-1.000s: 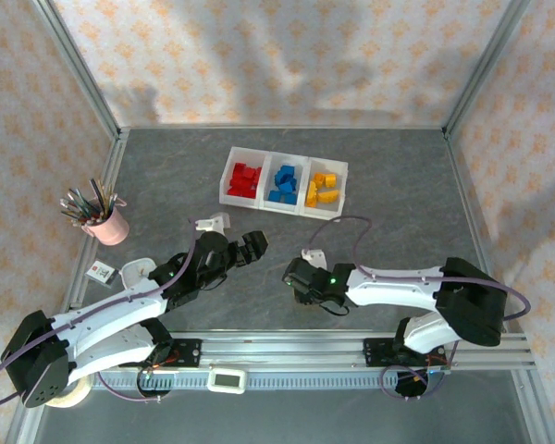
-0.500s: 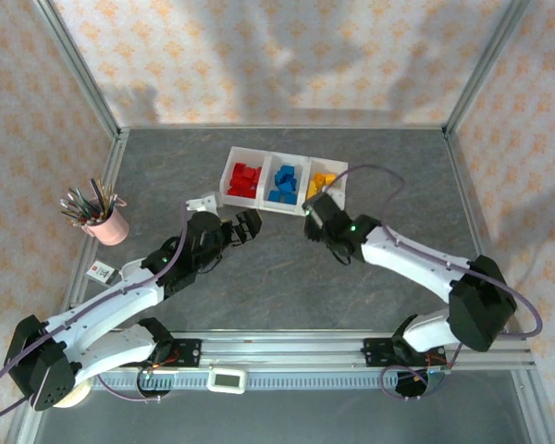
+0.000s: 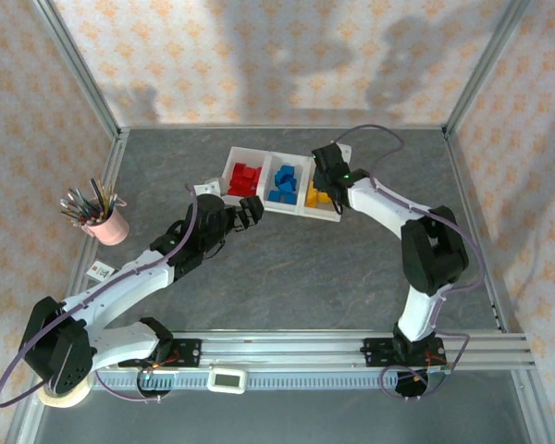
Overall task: Sort the legos into containers by color
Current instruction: Place the lego in the container, then reset both arms
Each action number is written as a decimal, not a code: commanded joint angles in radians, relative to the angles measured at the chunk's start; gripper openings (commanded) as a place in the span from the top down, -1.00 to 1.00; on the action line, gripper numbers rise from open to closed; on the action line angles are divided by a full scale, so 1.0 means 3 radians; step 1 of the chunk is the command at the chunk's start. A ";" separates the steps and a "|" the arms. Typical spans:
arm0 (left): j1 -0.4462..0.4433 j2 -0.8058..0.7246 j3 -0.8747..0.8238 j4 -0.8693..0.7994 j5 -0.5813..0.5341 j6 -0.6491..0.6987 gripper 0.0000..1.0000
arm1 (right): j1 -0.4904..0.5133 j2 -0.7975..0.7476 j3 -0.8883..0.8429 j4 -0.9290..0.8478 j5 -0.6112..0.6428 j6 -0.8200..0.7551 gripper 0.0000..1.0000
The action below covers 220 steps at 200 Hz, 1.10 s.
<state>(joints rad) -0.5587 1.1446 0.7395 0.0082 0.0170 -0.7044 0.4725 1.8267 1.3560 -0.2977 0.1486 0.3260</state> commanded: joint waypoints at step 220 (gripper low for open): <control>0.1478 -0.0036 -0.1308 0.2077 -0.1632 0.1817 -0.98 | -0.1352 -0.1577 -0.2869 0.2703 0.1129 -0.0450 -1.00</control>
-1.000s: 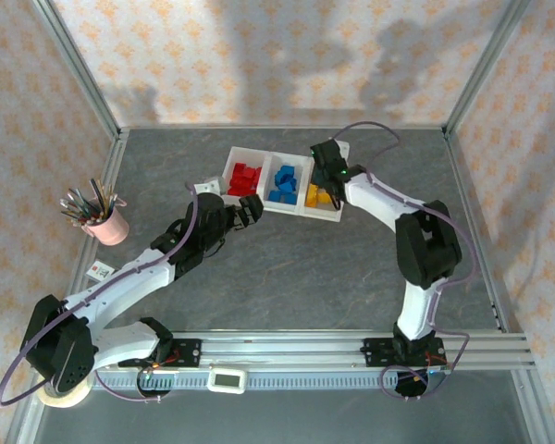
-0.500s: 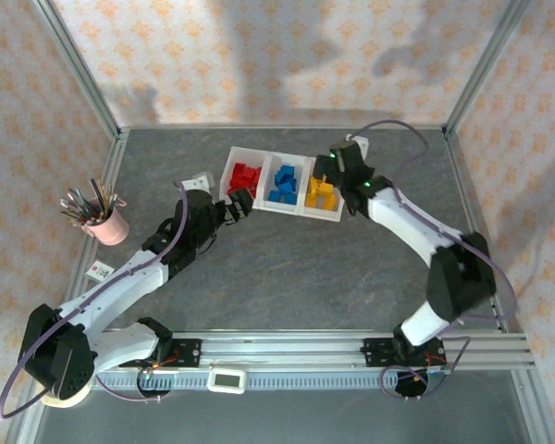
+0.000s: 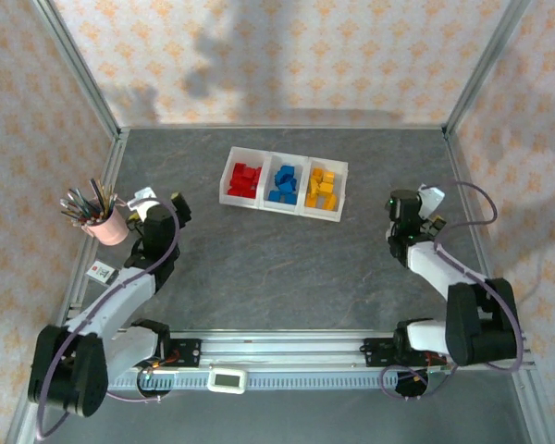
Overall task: Sort the legos into containers by color
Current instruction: Reset both arms
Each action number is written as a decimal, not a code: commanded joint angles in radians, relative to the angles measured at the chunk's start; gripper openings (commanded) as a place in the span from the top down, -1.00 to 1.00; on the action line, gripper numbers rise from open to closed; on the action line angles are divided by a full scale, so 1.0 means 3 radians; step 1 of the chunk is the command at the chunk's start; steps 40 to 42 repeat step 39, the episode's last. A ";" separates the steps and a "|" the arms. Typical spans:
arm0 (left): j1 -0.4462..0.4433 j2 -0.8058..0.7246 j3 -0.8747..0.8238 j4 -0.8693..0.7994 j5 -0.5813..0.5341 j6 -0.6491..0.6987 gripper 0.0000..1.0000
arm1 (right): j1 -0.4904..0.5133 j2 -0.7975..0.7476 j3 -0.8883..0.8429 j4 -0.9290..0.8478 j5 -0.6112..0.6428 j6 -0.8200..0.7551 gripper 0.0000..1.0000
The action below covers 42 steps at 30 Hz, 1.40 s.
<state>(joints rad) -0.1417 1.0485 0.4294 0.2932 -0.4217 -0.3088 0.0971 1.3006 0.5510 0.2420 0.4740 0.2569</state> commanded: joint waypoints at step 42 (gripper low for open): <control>0.0472 0.1619 -0.0720 0.3435 0.1089 0.0922 -0.99 | -0.0175 0.0721 -0.1079 0.3319 -0.1465 -0.0987 -1.00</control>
